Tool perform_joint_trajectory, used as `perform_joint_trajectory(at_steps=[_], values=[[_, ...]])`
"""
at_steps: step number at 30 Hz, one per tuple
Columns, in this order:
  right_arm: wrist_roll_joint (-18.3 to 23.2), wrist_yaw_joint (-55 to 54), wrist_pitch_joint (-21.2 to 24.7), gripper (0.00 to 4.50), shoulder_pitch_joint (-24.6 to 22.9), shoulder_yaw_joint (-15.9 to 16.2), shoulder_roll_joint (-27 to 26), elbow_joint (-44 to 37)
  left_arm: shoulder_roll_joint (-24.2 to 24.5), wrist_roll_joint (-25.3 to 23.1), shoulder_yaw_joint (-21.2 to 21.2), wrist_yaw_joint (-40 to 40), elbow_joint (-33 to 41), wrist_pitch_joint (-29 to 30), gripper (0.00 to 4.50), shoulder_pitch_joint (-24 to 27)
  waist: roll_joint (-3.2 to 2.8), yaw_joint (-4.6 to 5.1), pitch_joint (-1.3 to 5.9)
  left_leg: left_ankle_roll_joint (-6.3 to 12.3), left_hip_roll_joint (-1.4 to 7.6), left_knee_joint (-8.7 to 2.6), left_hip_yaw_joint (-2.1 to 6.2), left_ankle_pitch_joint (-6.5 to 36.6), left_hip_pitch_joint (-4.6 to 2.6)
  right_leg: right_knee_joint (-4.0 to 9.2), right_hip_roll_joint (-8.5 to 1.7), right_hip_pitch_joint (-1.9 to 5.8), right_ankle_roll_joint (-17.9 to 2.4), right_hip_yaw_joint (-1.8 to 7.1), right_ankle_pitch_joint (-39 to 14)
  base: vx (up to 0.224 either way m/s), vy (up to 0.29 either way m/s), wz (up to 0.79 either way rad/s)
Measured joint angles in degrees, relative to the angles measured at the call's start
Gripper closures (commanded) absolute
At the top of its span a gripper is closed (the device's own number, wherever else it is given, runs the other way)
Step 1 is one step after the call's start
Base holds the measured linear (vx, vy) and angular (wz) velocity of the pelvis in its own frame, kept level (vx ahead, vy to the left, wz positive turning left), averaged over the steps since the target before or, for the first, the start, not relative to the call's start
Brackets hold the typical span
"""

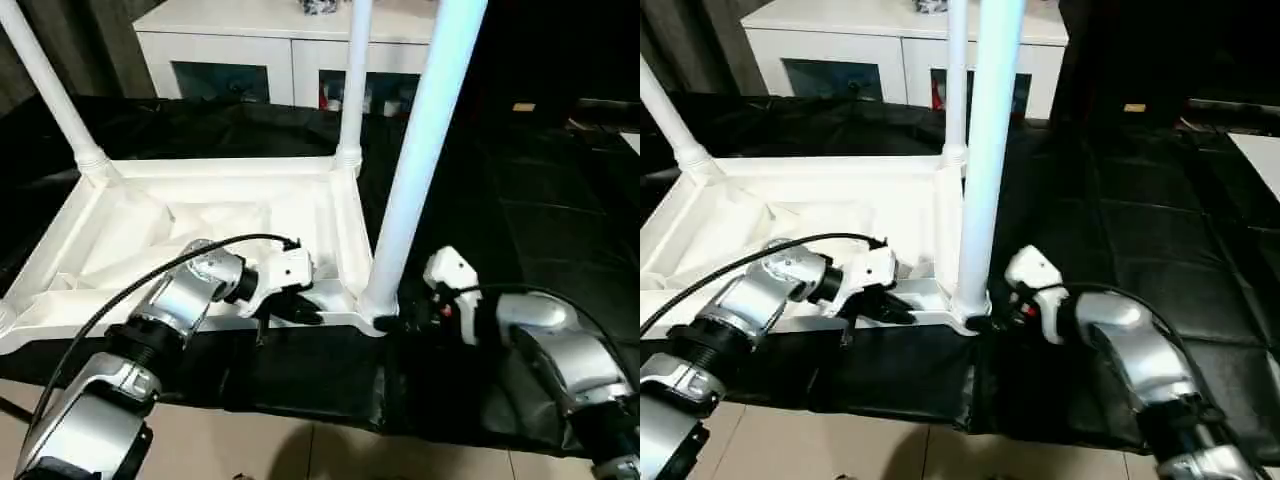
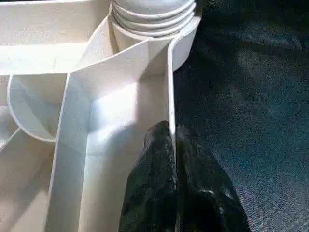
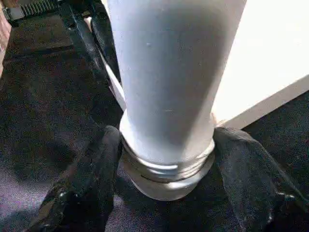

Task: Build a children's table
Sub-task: Rotate leg to tighten

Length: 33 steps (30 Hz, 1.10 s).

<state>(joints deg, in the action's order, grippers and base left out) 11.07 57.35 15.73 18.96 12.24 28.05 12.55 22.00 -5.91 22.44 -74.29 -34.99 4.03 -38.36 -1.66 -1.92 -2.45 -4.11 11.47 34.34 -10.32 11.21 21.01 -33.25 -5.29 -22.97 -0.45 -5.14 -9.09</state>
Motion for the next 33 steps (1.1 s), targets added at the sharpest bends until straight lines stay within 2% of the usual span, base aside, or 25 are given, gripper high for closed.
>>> perform_joint_trajectory(at_steps=[10, 12, 17, 30, 31, 33], values=[[-0.1, 0.5, -0.4, 1.43, 0.6, -0.3, -0.9, 1.4, 0.2, -0.1, -0.1, 0.1, 0.0, 0.2, 4.5, 0.0, 0.02, 0.19, 0.0, -0.01, 0.01, 0.0, 0.0, 0.0, -0.05, -0.16, 0.0, -0.02, 0.0, 0.0, 0.0, 0.0, 0.0, 0.0], [-0.1, 0.5, -0.4, 1.66, 0.6, -0.3, -0.9, 1.4, 0.2, -0.1, -0.1, 0.1, 0.0, 0.2, 4.5, 0.0, 0.02, 0.15, 0.0, -0.01, 0.02, 0.01, 0.0, 0.0, -0.04, -0.16, 0.0, -0.02, 0.0, 0.0, 0.0, 0.0, 0.0, 0.0], [0.0, 0.8, -0.3, 1.79, 0.6, -0.4, -0.9, 1.4, 0.2, -0.1, -0.1, 0.1, 0.0, 0.2, 4.5, 0.0, 0.01, 0.16, 0.0, -0.01, 0.02, 0.04, 0.0, 0.0, -0.03, -0.17, 0.0, -0.04, 0.0, 0.0, 0.0, 0.0, 0.0, 0.0], [0.6, 0.6, -0.5, 1.83, -0.9, -1.5, -1.0, 0.6, -0.1, -0.1, 0.0, 0.1, 0.0, 0.1, 4.5, 0.0, 0.01, -0.03, 0.0, 0.0, 0.03, 0.09, 0.0, 0.0, 0.0, -0.18, 0.0, -0.06, 0.0, 0.0, 0.0, 0.0, 0.0, 0.0], [0.4, 0.3, -0.8, 1.48, -0.9, -1.4, -1.0, 0.6, -0.1, -0.1, 0.0, 0.1, 0.0, 0.1, 4.5, 0.0, 0.01, -0.02, 0.0, -0.01, 0.03, 0.09, 0.0, 0.0, 0.0, -0.18, 0.0, -0.06, 0.0, 0.0, 0.0, 0.0, 0.0, 0.0], [0.3, -0.2, -0.9, 1.13, -0.9, -1.5, -1.6, 0.8, 0.0, -0.1, -0.1, 0.1, -0.1, 0.0, 4.5, 0.0, 0.01, 0.04, 0.0, -0.01, 0.03, 0.09, 0.0, 0.0, -0.01, -0.19, 0.0, -0.06, 0.0, 0.0, 0.0, 0.0, 0.0, 0.0]])
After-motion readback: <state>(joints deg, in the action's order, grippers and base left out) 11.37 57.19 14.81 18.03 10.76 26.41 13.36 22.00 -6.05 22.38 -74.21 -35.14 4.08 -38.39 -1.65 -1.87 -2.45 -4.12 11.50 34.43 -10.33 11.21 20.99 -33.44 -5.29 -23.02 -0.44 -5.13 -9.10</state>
